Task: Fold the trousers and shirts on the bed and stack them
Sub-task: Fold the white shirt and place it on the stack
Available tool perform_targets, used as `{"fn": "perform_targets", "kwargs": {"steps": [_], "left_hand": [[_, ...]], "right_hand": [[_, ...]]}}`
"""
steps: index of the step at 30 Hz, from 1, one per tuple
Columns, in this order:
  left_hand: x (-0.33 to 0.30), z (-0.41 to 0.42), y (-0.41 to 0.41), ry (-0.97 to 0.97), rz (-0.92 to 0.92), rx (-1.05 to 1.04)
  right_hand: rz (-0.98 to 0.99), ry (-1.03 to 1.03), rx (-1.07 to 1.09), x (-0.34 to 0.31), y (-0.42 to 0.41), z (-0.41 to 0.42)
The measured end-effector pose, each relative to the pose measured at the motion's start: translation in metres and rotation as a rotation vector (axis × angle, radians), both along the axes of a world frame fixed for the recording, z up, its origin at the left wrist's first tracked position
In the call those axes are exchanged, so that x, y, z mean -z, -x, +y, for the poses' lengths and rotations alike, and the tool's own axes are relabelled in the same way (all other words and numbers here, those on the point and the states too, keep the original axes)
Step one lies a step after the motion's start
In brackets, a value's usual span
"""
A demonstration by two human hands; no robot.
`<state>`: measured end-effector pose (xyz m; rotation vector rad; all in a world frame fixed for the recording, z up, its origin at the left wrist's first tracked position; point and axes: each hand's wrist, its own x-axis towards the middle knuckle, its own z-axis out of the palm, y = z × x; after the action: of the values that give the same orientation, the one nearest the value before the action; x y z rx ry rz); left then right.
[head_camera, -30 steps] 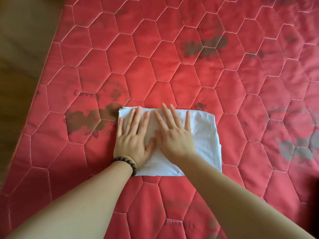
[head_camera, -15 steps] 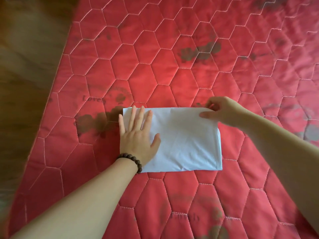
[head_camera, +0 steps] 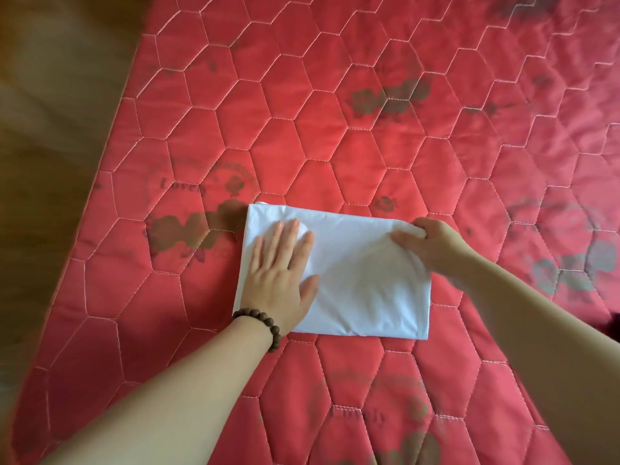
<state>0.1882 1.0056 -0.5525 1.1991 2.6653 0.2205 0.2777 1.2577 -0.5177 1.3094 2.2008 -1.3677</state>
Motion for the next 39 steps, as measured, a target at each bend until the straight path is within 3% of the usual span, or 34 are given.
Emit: {"fn": "perform_targets", "kwargs": {"steps": [5,7,9,10,12,14,20,26,29,31,34,39], "left_hand": [[0.005,-0.004,0.000,0.040,-0.008,0.035],[0.003,-0.001,0.002,0.031,0.013,0.032],[0.000,0.004,0.006,-0.023,0.027,0.050],[0.001,0.006,0.009,-0.058,0.029,0.075],[0.004,0.009,0.013,-0.097,0.012,0.114],[0.010,0.009,0.014,-0.077,0.011,0.117],[0.024,-0.001,0.025,-0.094,0.012,0.118],[0.023,-0.005,0.028,-0.030,0.008,0.030],[0.016,-0.007,0.020,0.017,-0.017,-0.166],[0.011,-0.011,0.017,-0.025,-0.038,-0.235],[0.000,-0.012,0.017,-0.240,-0.112,-0.268],[-0.015,-0.017,0.019,-0.295,-0.356,-0.438]], "right_hand": [[-0.189,-0.370,-0.102,0.006,-0.007,-0.017],[-0.257,-0.684,-0.139,0.003,-0.007,-0.031],[-0.090,-0.952,-0.233,0.004,-0.001,-0.058],[0.058,-0.978,-0.304,0.006,0.004,-0.077],[0.192,-0.861,-0.540,0.017,0.010,-0.111],[0.094,-0.737,-0.653,0.032,0.006,-0.127],[-0.126,-0.823,-0.388,0.051,-0.038,-0.099],[-0.042,-0.672,-0.322,0.054,-0.048,-0.092],[0.025,-0.635,-0.323,0.051,-0.054,-0.086],[-0.003,-0.629,-0.210,0.043,-0.058,-0.085],[-0.168,-0.588,-0.053,0.032,-0.060,-0.088],[-0.085,-0.280,0.067,0.022,-0.061,-0.084]]}}
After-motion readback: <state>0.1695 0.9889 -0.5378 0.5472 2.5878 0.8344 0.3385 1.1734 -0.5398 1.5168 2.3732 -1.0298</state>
